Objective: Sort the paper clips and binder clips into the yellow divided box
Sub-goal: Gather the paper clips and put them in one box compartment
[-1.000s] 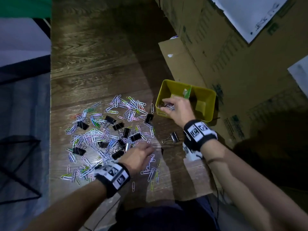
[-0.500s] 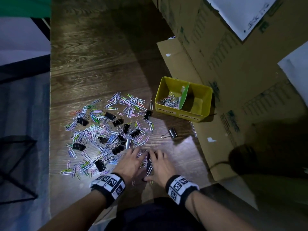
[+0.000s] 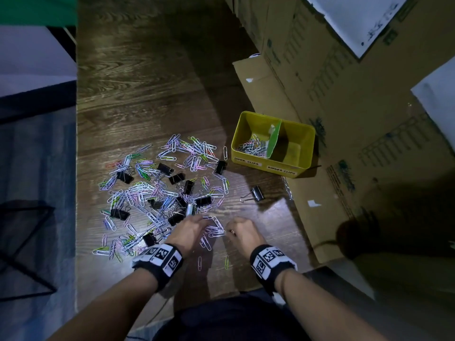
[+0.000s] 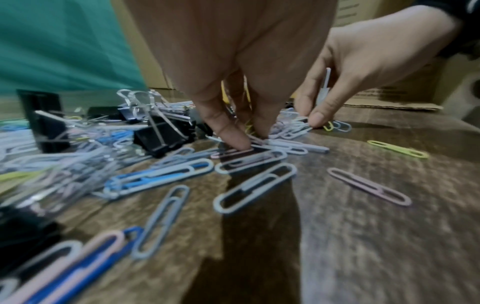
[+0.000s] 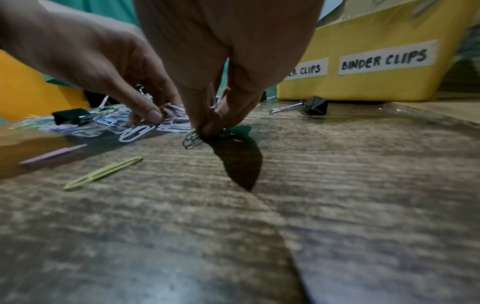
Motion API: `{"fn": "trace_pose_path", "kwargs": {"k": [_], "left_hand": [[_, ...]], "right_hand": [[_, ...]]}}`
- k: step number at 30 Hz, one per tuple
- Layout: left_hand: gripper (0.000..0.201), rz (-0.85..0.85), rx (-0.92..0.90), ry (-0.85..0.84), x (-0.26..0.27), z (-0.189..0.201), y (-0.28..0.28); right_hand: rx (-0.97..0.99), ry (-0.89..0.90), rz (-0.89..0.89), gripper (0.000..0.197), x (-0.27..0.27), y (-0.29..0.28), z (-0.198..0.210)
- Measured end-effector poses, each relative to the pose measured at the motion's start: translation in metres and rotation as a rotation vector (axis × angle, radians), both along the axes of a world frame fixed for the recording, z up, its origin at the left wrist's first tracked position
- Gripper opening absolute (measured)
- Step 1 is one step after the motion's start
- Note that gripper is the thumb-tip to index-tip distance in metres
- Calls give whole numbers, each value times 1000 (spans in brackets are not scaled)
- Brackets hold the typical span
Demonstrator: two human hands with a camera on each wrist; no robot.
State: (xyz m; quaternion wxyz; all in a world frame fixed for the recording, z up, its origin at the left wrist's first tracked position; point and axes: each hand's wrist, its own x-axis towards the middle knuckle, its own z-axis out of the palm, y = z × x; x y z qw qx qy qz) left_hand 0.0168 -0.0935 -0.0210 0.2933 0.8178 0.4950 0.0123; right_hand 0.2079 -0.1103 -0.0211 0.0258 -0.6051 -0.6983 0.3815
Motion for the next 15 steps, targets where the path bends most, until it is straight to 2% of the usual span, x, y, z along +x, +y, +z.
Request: {"fn": "trace_pose_path", "kwargs": {"k": [3, 7, 9, 12, 15], "left_hand": [[22, 18, 13, -23, -8, 4, 6], [16, 183, -102, -198, -11, 25, 15], [14, 298, -226, -245, -14, 36, 21], [15, 512, -483, -450, -17, 58, 32], [17, 593, -574, -621, -12, 85, 52]], "right_hand": [[6, 17, -118, 16, 3, 3, 1], [-144, 98, -269, 21, 7, 10, 15], [-131, 189, -338, 16, 9, 12, 27], [-76, 348, -482, 11, 12, 17, 48], [-72, 506, -629, 6, 19, 26, 61]]}}
